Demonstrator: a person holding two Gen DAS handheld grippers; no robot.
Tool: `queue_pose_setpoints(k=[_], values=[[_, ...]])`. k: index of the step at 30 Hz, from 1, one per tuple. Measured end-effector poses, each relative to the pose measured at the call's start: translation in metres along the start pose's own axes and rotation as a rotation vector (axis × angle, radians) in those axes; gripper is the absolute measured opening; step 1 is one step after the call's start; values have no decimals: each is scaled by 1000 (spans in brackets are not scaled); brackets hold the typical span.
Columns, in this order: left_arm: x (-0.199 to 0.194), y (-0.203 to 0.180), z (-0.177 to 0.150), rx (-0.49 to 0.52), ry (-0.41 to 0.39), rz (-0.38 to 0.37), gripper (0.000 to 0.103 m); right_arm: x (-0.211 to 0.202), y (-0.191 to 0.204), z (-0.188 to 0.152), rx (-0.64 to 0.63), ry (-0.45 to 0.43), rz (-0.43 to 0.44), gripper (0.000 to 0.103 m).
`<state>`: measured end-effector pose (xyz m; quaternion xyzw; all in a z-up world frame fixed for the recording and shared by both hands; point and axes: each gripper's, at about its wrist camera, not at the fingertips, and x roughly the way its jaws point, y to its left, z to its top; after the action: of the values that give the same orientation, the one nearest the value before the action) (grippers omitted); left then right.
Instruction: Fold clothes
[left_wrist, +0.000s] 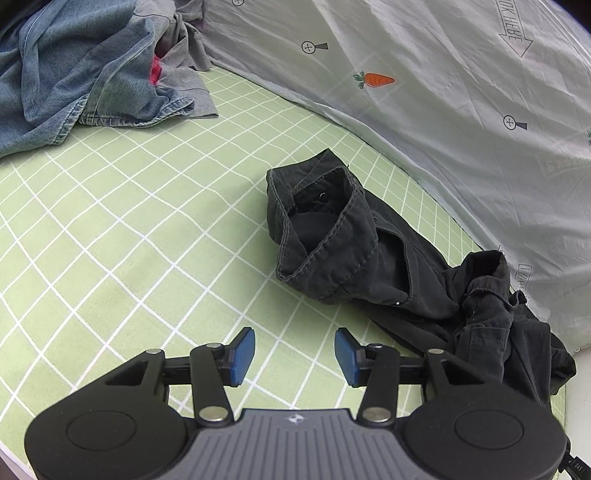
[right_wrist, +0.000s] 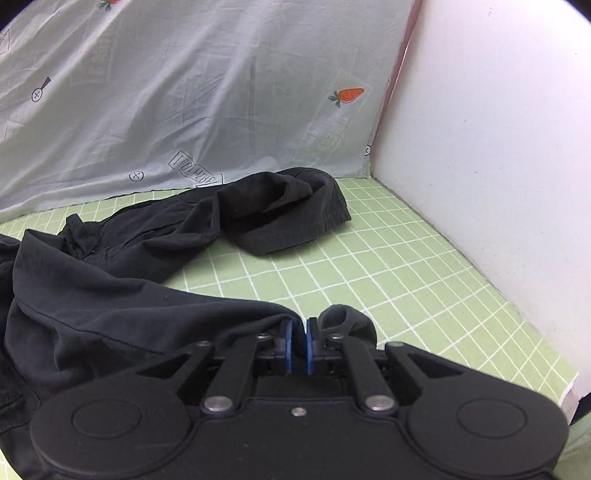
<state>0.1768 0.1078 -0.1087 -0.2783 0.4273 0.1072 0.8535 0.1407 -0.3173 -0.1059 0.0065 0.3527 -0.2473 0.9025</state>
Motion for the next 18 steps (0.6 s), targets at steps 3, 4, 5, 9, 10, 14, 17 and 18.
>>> queue_pose_setpoints(k=[3,4,5,9,10,14,17,18], values=[[6,-2,8,-17,-17,-34,56,-4,15,-2,-42,-12,26,54],[10,-3,12,-28,-21,-50,60,-6,20,-2,-43,-19,59,62],[14,-5,16,-40,-22,-66,61,-7,24,-3,-45,-18,80,62],[35,-13,29,-73,5,-114,66,-7,38,-8,-53,14,128,63],[41,-14,31,-80,15,-117,66,-6,41,-10,-51,29,136,64],[63,-1,36,-166,46,-127,42,1,47,-21,-37,85,122,64],[67,17,39,-233,50,-197,19,2,49,-24,-35,95,98,64],[66,20,39,-232,45,-205,17,1,49,-25,-34,96,90,64]])
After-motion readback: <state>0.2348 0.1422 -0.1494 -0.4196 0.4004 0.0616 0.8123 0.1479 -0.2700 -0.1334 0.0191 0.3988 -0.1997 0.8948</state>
